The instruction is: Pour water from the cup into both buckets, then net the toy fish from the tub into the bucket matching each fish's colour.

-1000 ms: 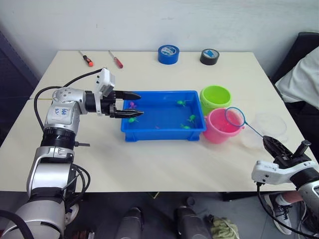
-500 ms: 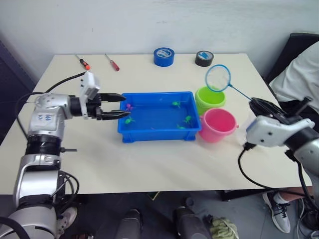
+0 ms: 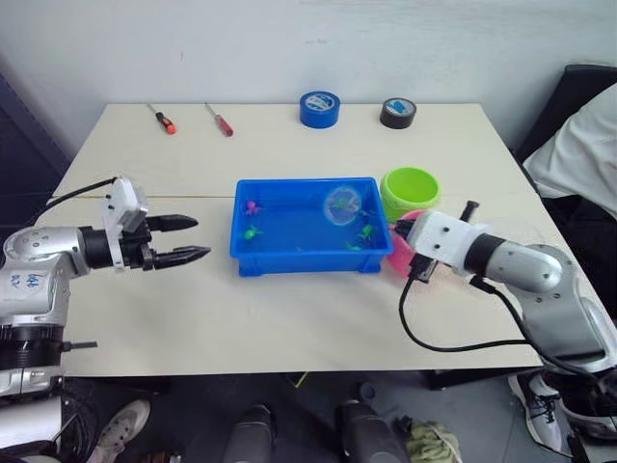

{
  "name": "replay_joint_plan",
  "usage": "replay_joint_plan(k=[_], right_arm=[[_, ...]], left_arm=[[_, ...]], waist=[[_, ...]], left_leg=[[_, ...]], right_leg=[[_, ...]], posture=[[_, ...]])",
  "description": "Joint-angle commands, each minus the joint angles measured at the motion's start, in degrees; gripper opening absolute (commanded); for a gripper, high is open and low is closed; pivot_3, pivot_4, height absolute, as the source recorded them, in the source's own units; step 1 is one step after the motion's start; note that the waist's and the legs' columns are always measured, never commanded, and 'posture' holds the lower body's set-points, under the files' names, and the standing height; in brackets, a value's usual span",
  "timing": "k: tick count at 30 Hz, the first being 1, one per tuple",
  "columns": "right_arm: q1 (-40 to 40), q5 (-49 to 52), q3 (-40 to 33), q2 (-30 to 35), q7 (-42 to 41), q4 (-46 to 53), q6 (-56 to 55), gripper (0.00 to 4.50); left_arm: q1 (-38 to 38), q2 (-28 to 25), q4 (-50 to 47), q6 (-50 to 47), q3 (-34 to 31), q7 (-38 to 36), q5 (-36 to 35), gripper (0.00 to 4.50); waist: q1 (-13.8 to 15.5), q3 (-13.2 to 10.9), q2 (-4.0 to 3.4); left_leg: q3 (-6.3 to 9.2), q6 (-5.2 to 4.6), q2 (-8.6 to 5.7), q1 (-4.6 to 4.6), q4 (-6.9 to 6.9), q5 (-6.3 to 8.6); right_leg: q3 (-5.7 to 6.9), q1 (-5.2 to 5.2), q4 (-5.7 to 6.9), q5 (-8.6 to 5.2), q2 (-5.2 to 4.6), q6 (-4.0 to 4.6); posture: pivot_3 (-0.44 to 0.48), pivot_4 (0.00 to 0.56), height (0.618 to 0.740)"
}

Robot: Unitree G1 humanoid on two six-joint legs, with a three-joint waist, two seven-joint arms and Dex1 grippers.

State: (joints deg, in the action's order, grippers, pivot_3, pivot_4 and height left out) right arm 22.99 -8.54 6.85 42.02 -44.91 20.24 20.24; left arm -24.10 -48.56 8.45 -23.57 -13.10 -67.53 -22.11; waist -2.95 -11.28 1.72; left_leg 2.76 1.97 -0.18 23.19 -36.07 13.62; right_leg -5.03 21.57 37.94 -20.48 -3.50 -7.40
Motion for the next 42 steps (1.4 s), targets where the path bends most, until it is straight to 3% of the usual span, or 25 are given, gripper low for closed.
replay_joint_plan(k=[1, 8, 18, 27, 33, 42], right_arm=[[0.7, -0.2, 0.3, 0.5, -0.3, -0.6, -0.5, 0.0], [1.6, -2.0, 4.2, -1.3, 0.4, -1.9, 1.5, 0.0], [1.9, -5.2, 10.3, -5.7, 1.9, -5.1, -0.4, 0.0], [1.8, -1.6, 12.4, -9.4, -2.4, -3.8, 1.7, 0.0], [4.4, 2.1, 12.1, -9.3, -6.5, -3.6, 3.8, 0.0], [15.7, -3.1, 11.3, -10.4, -1.3, -13.8, -2.3, 0.0]], left_arm=[[2.6, -1.4, -6.9, -2.7, -3.7, 2.1, -3.1, 3.58], [5.7, -1.0, -10.8, -3.8, -4.7, 5.1, -4.7, 3.58], [2.7, -0.8, -7.5, -1.5, -2.8, 6.5, -4.1, 3.58], [3.3, -1.2, -8.8, -2.4, -3.8, 6.8, -5.0, 3.58], [4.2, -1.4, -9.7, -2.7, -4.5, 7.4, -5.7, 3.58], [5.0, -1.5, -10.4, -2.2, -4.8, 8.3, -5.8, 3.58]], waist=[[0.0, 0.0, 0.0], [0.0, 0.0, 0.0], [-0.1, 0.0, 0.0], [-0.1, 0.0, 0.01], [-0.2, 0.0, 0.01], [-0.3, 0.0, 0.0]], left_leg=[[0.0, 0.0, 0.0, 0.0, 0.0, 0.0], [0.0, 0.0, -0.01, 0.0, 0.01, 0.0], [-0.02, 0.0, -0.03, -0.01, 0.05, 0.0], [0.0, 0.02, -0.02, -0.02, 0.09, 0.01], [0.01, 0.02, -0.01, -0.02, 0.13, 0.02], [-0.01, 0.02, -0.01, -0.01, 0.16, 0.03]], right_leg=[[0.0, 0.01, 0.0, 0.0, 0.0, 0.0], [0.01, 0.0, -0.03, 0.0, 0.0, 0.0], [0.01, 0.01, -0.08, 0.0, 0.0, 0.01], [0.03, -0.01, -0.13, 0.0, 0.01, 0.01], [0.02, 0.0, -0.16, 0.0, 0.0, 0.01], [0.01, 0.05, -0.18, -0.01, -0.01, 0.02]], posture=[[0.0, 0.15, 0.734], [0.0, 0.15, 0.734], [0.0, 0.15, 0.734], [0.0, 0.15, 0.734], [0.0, 0.15, 0.734], [0.0, 0.15, 0.734]])
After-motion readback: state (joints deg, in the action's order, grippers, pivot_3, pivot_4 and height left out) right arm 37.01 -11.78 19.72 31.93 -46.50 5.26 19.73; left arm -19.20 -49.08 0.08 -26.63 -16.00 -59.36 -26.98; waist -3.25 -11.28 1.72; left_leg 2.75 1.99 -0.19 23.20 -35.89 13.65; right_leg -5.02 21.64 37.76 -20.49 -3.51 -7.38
